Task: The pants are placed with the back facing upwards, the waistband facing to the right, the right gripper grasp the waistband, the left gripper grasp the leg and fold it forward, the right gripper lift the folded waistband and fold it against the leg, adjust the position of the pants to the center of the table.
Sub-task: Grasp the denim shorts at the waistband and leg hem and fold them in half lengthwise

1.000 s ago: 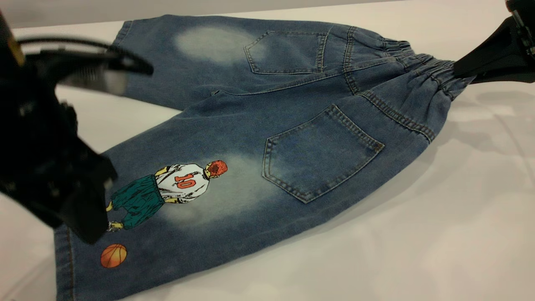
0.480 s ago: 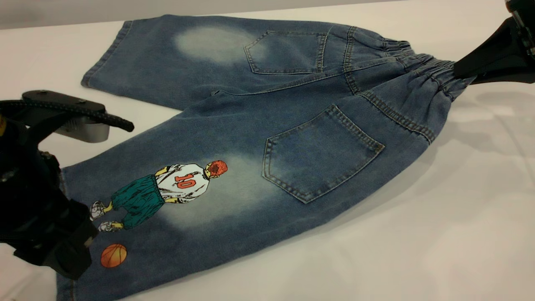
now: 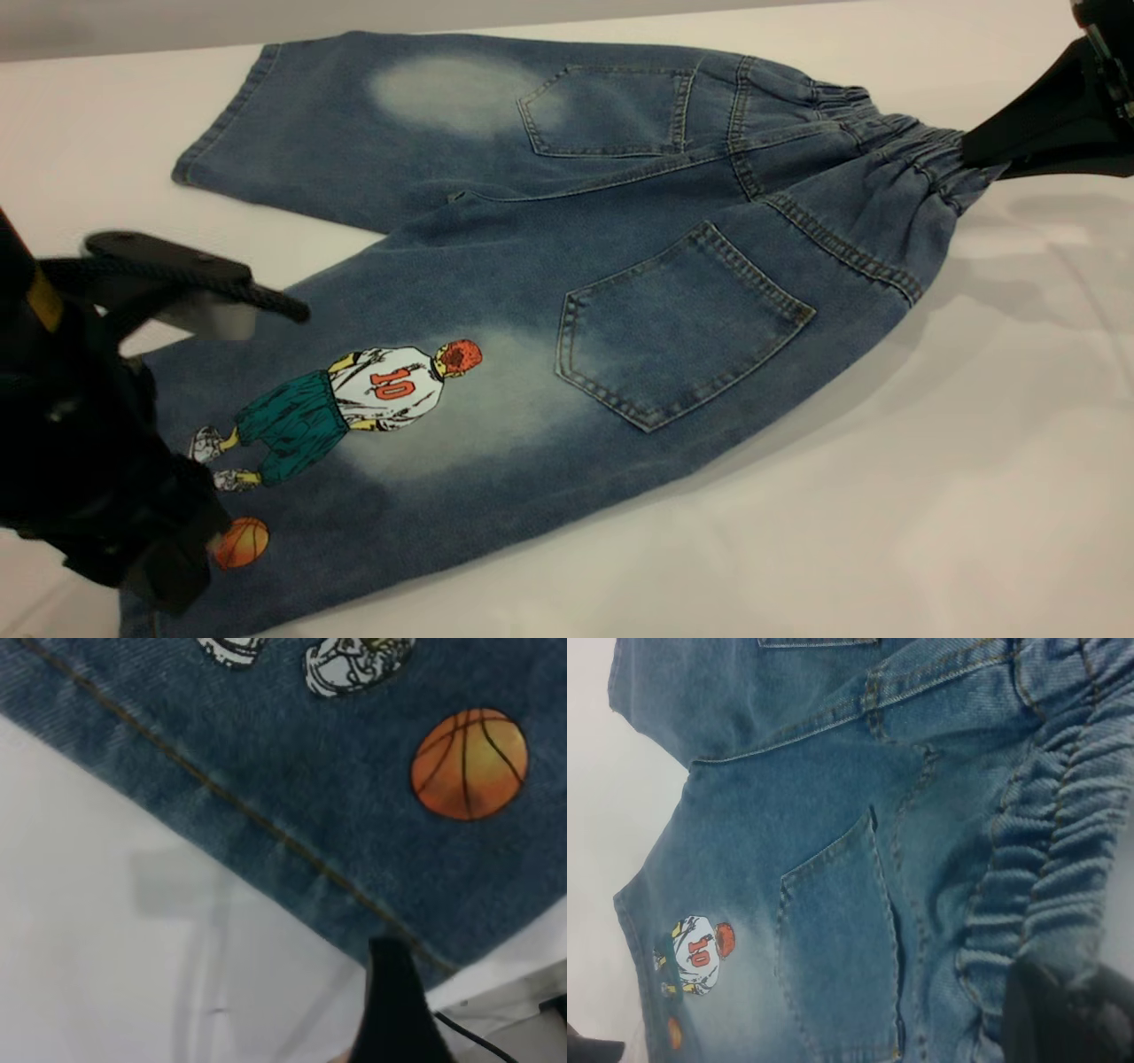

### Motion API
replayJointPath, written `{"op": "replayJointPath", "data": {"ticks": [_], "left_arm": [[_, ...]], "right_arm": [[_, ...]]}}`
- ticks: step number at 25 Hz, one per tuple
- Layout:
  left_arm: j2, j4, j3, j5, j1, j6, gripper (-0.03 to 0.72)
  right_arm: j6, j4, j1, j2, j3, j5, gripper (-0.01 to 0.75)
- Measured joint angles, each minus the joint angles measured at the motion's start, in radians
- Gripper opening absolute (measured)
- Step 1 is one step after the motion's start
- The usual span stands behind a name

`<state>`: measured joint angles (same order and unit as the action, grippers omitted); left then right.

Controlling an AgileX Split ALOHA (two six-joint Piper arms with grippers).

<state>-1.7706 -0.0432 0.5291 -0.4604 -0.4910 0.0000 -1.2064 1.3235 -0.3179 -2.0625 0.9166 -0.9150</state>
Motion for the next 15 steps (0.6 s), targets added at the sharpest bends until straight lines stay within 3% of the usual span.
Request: {"op": "replayJointPath", "data": {"ticks": [15], "left_arm": [[-0.091,-0.009,0.002,0.076,0.0,0.0,0.411]], "right_arm": [[-0.002,0.0,0.0,0.0,0.0,0.002,0.029]]}}
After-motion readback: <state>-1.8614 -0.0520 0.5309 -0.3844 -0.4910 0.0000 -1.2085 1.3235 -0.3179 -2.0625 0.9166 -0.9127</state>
